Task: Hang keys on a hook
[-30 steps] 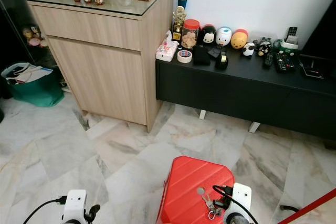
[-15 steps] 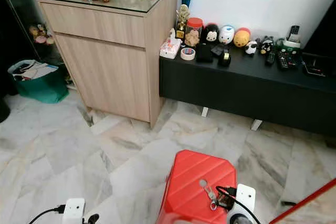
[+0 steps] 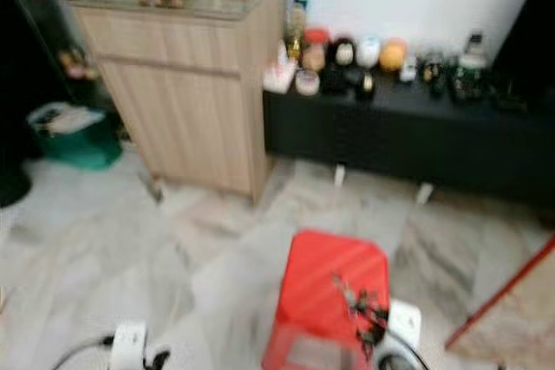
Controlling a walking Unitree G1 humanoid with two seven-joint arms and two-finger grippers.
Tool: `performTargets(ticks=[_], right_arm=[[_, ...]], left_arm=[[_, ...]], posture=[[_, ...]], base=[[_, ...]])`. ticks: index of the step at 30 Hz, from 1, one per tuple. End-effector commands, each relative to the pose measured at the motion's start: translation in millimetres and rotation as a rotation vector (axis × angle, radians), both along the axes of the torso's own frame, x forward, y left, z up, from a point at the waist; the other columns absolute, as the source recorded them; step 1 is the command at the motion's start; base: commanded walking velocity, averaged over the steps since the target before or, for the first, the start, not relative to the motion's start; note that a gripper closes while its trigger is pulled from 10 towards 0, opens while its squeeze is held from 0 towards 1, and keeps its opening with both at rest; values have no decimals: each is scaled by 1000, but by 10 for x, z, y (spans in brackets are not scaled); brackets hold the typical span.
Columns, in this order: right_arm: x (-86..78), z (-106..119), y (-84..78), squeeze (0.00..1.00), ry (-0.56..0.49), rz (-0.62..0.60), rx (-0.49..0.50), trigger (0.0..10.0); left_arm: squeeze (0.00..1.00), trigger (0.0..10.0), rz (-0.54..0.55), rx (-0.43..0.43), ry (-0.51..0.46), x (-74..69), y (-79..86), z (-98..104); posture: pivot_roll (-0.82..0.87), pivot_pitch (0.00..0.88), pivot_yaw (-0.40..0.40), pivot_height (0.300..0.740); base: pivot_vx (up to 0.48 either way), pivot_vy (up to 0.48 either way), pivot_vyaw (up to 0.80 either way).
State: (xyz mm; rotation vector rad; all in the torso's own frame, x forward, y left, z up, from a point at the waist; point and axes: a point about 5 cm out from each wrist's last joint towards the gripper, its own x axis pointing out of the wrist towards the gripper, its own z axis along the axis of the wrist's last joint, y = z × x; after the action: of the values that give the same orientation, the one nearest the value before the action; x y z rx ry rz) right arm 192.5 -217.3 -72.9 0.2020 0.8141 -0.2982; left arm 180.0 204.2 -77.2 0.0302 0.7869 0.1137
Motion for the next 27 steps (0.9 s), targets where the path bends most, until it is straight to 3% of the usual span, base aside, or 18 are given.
performTargets(ticks=[1, 9, 27], right_arm=[[12, 3, 10, 0, -2, -10, 9, 10000], [29, 8, 30, 0, -7, -3, 13, 10000], [33, 6, 39, 0, 0, -9, 19, 10000]], left_arm=[[0, 10000, 17, 5, 12, -19, 43, -6], [0, 10000, 27, 2, 14, -40, 47, -15], [0, 10000, 19, 12, 38, -78, 29, -40]], posture=[[18, 0, -48, 740], [25, 0, -53, 740], [25, 0, -54, 740]], base=[[0, 0, 0], [-183, 0, 0], [0, 0, 0]])
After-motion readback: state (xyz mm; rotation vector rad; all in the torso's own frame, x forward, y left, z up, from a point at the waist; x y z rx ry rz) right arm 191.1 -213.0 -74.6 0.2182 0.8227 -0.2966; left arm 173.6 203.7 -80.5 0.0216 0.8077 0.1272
